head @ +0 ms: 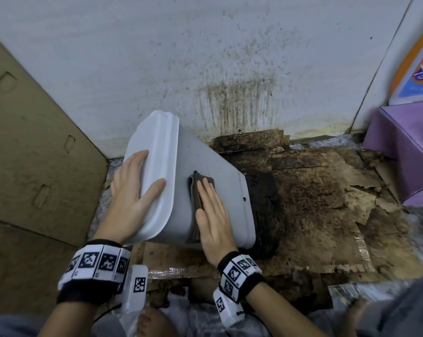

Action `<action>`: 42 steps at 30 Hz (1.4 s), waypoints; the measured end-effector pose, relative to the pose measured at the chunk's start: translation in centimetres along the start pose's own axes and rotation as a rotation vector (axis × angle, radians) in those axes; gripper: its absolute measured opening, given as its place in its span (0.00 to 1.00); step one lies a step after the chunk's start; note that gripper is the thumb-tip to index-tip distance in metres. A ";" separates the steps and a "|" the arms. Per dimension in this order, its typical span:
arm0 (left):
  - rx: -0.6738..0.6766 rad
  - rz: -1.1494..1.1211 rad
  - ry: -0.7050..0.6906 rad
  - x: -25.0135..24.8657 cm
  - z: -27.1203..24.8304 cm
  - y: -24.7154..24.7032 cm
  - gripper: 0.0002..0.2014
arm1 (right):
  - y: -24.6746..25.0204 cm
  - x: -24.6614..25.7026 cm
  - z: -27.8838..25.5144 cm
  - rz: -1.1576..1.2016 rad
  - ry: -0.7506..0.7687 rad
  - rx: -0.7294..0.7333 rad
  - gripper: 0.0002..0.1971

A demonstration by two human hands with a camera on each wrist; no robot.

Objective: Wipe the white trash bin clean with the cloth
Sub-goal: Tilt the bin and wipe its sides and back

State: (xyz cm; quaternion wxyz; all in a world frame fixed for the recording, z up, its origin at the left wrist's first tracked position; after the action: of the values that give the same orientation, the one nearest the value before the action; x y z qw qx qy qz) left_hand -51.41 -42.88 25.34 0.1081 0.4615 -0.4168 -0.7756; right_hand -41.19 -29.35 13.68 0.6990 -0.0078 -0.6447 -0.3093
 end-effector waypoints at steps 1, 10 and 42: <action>0.003 -0.004 0.004 0.0 0.0 0.0 0.38 | 0.2 -1.0 -0.1 -0.001 -0.011 -0.009 0.29; 0.007 -0.021 0.011 -0.1 -0.1 -0.1 0.37 | 1.6 -10.2 -1.4 0.078 -0.317 -0.066 0.27; 0.008 0.002 -0.045 -0.5 0.3 -0.3 0.37 | -0.9 -0.3 12.5 -0.072 -0.098 0.406 0.28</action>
State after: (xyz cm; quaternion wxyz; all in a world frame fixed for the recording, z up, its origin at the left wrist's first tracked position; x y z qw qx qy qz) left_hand -51.29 -42.27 25.53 0.0974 0.4439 -0.4228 -0.7840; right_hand -52.73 -24.80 15.15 0.6428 0.1410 -0.7267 -0.1971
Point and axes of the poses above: each hand's wrist, its own z-axis towards the middle knuckle, its own y-axis out of the back of the hand, x = y × z, the point moved 10 cm from there along z, towards the middle knuckle, and after that the axes turned 5 degrees about -y, right-handed, at the moved point
